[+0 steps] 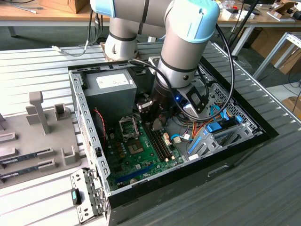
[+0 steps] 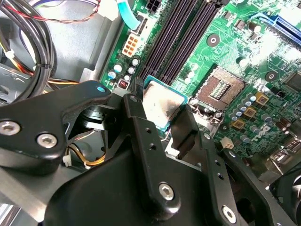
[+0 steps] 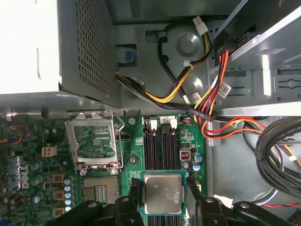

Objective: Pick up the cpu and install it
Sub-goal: 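Pick up the cpu and move it towards the insertion slot, then place the cpu into insertion slot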

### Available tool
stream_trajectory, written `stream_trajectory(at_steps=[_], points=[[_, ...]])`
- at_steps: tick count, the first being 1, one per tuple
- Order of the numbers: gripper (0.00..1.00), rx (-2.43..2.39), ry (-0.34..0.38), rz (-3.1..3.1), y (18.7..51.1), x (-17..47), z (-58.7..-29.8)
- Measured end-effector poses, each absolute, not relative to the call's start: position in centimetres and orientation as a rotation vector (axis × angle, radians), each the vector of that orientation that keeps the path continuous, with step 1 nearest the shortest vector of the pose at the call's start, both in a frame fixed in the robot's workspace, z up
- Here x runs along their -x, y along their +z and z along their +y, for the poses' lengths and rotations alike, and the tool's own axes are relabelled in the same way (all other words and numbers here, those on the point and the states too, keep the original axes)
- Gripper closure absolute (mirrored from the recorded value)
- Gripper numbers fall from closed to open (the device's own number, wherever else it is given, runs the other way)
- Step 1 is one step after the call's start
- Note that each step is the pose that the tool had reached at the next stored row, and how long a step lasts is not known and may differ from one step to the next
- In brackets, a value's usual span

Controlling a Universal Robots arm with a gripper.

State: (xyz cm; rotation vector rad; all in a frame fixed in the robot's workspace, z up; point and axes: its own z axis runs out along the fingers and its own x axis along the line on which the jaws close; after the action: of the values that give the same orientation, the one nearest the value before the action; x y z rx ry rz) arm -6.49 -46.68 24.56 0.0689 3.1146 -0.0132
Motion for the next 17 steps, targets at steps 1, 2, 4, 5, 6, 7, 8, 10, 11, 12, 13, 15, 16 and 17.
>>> stream_trajectory(at_steps=[1,2,4,5,6,7,8,10,11,12,13,15,16,17], points=[[0.53,-0.069,-0.013,3.115,24.5,6.6,-46.7],[0.53,-0.069,-0.013,3.115,24.5,6.7,-46.7],[0.53,-0.069,-0.013,3.115,24.5,7.1,-46.7],[0.53,-0.069,-0.013,3.115,24.5,7.3,-46.7],[0.53,-0.069,-0.013,3.115,24.5,7.7,-46.7],[0.53,-0.069,-0.013,3.115,24.5,7.9,-46.7],[0.53,-0.069,-0.013,3.115,24.5,8.1,-46.7],[0.53,-0.069,-0.013,3.115,24.5,8.1,-46.7],[0.53,-0.069,-0.013,3.115,24.5,8.2,-46.7],[0.53,-0.069,-0.013,3.115,24.5,8.2,-46.7],[0.53,-0.069,-0.013,3.115,24.5,8.2,-46.7],[0.53,-0.069,-0.013,3.115,24.5,8.2,-46.7],[0.53,-0.069,-0.013,3.115,24.5,8.3,-46.7],[0.53,-0.069,-0.013,3.115,24.5,8.3,-46.7]])
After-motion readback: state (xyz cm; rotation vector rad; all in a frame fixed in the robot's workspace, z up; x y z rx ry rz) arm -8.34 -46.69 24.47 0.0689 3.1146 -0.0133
